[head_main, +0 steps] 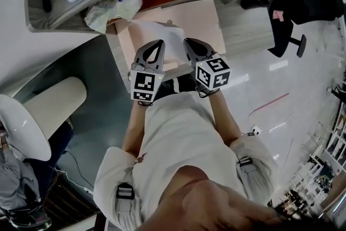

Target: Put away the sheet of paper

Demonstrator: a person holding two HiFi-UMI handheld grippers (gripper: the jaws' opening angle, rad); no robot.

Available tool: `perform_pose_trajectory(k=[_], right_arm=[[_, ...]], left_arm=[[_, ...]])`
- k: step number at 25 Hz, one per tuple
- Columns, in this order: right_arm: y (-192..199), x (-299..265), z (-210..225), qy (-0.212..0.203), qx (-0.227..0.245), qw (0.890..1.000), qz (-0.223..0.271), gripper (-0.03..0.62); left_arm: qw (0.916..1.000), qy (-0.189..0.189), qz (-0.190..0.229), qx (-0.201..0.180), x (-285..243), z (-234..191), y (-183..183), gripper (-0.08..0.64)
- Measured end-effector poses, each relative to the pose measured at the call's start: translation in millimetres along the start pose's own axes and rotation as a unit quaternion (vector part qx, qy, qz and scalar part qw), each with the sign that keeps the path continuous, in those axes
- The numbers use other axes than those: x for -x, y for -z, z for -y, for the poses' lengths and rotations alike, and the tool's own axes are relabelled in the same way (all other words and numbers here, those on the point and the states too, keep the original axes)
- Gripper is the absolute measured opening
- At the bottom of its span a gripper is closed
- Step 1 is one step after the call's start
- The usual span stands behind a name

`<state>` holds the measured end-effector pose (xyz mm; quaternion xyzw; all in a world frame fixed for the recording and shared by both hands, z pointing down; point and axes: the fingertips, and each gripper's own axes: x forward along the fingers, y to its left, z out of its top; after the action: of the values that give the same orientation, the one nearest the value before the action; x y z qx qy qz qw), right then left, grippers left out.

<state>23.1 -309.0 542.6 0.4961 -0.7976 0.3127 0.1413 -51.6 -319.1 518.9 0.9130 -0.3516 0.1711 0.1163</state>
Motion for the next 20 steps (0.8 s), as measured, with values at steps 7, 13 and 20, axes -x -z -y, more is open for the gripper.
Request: perform_pose_trajectory(k=[7,13,20], right_arm=[[21.7,-16.0,25.4,-0.015,-0.009,0.999,-0.029,0.018],[38.0,-24.1,50.3,-0.021,-0.013,0.998,-0.053,0.019],[53.8,-34.4,76.2,-0.018,-0.023,0.997,-0.072,0.018]], left_arm=[[0.9996,-0.02,-0.017,0.006,-25.8,-6.8,20.3,0.02],[0.9985,-0.036,-0.037,0.019,-45.6,-6.7,38.3,0.02],[0.9971,-0.04,-0.057,0.031,-66.1,-3.2,63.0,0.02]])
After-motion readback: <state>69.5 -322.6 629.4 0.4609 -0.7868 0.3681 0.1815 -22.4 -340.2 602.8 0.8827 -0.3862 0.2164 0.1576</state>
